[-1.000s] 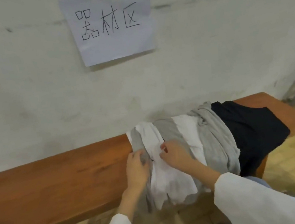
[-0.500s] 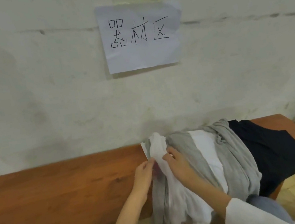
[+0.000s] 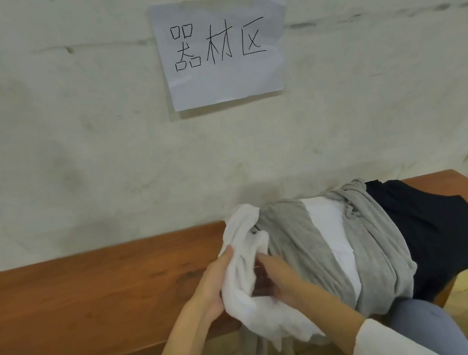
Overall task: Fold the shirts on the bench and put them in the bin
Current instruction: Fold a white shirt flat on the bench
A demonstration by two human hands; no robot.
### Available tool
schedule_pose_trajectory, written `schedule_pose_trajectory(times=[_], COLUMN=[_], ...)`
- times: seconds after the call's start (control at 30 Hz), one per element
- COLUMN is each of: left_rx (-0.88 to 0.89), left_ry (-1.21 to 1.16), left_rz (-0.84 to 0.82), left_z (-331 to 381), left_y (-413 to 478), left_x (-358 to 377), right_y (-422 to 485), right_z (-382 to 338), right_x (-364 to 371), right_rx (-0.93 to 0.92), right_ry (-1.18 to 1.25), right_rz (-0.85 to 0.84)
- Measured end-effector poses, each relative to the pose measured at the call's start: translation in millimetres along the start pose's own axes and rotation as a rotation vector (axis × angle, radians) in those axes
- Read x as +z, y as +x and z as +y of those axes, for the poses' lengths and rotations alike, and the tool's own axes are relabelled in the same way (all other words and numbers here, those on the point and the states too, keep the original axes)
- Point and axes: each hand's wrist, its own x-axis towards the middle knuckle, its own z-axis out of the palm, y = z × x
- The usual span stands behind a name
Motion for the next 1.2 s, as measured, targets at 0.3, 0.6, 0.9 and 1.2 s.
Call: schedule_pose_trajectory(times=[0.3, 0.6, 0.9, 1.2], left_rx=[0.015, 0.11, 0.303, 0.386], left_ry=[0.212, -0.127, 1.075, 1.296], left_rz=[0.007, 0.657, 0.688, 0.689], left_z=[17, -14, -33, -7], left_y=[-42, -7, 9, 20], left_x=[-21, -71, -26, -31], right_y=[3, -6, -26, -11], right_z=[-7, -24, -14, -44], right_x=[-43, -73, -78, -92], right_rx=[0.211, 0.167, 0.323, 0.216], right_ry=[0.49, 0.359, 0.113, 0.377], right_rz=[-0.393, -0.008, -0.187, -0.2])
